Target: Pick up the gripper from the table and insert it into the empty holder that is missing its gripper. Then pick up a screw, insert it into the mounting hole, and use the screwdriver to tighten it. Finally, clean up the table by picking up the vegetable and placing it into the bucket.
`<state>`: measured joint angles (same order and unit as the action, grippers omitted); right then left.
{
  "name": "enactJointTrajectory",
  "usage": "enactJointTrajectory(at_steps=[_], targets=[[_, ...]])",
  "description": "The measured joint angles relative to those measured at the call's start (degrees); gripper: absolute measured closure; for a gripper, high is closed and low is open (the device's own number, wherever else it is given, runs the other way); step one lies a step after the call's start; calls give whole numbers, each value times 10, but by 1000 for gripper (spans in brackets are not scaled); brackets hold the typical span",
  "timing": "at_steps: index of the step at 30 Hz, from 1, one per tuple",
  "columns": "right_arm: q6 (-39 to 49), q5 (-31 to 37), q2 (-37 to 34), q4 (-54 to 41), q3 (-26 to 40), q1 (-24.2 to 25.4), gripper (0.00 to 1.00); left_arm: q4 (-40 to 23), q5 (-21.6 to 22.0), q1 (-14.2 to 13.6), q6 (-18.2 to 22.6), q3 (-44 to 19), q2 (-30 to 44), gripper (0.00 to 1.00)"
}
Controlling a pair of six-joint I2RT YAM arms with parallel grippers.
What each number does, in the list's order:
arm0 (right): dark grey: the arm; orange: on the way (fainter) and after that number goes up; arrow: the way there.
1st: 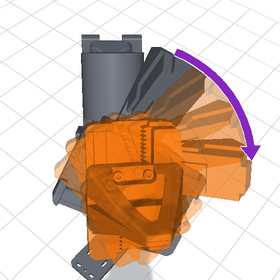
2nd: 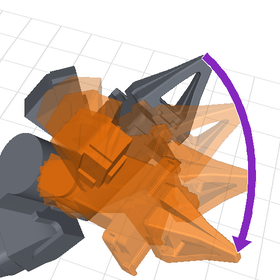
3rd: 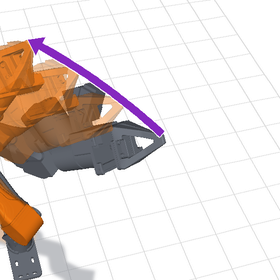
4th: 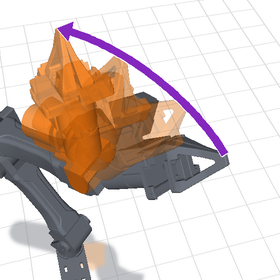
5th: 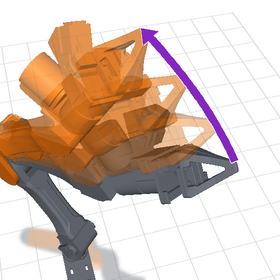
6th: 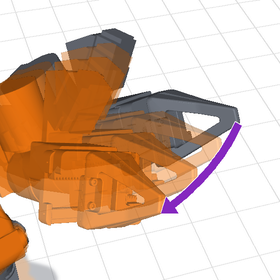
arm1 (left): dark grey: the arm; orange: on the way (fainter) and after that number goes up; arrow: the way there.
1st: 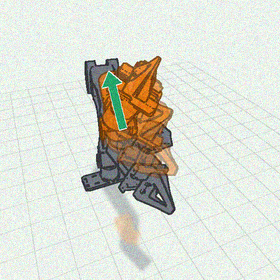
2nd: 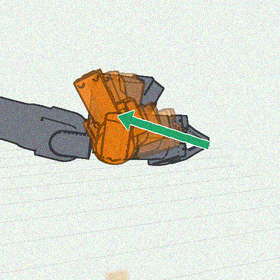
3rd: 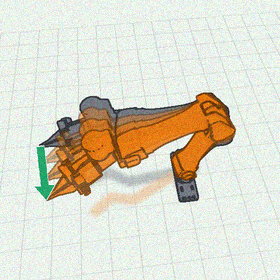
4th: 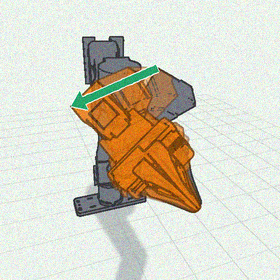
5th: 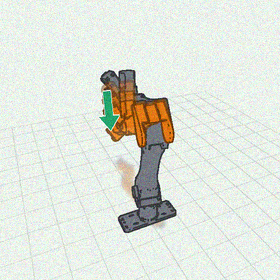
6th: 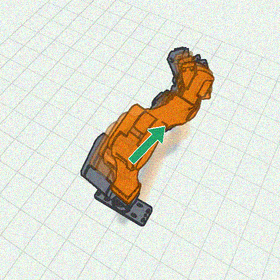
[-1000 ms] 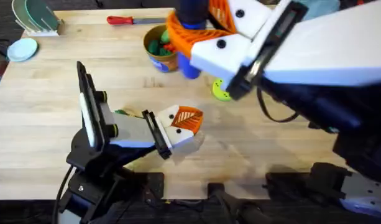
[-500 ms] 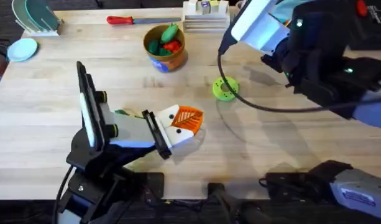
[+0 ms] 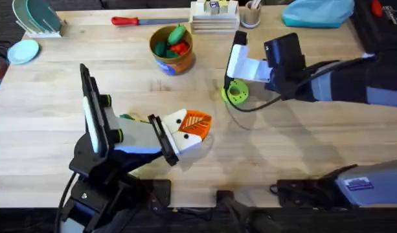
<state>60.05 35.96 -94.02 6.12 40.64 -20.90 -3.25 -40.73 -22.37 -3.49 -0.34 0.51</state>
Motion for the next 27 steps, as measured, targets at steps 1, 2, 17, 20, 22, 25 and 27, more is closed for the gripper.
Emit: enactJointTrajectory(at_steps=[1,2,17,20,22,25,27], targets=[[1,2,-2,4,1,-2,964,0,0,0,0,0,0,992],[0,4,-2,5,1,-4,885,0,0,0,0,0,0,992],[-95,57,3,-7,20,-37,11,0,0,0,1,0,0,821],[-153,51,20,-42,19,-44,11,0,0,0,0,0,0,389],[-196,39,37,-70,17,-47,10,0,0,0,0,0,0,71],[-248,20,68,-105,12,-48,10,0,0,0,0,0,0,10],[-279,9,98,-122,10,-48,10,0,0,0,0,0,0,8]])
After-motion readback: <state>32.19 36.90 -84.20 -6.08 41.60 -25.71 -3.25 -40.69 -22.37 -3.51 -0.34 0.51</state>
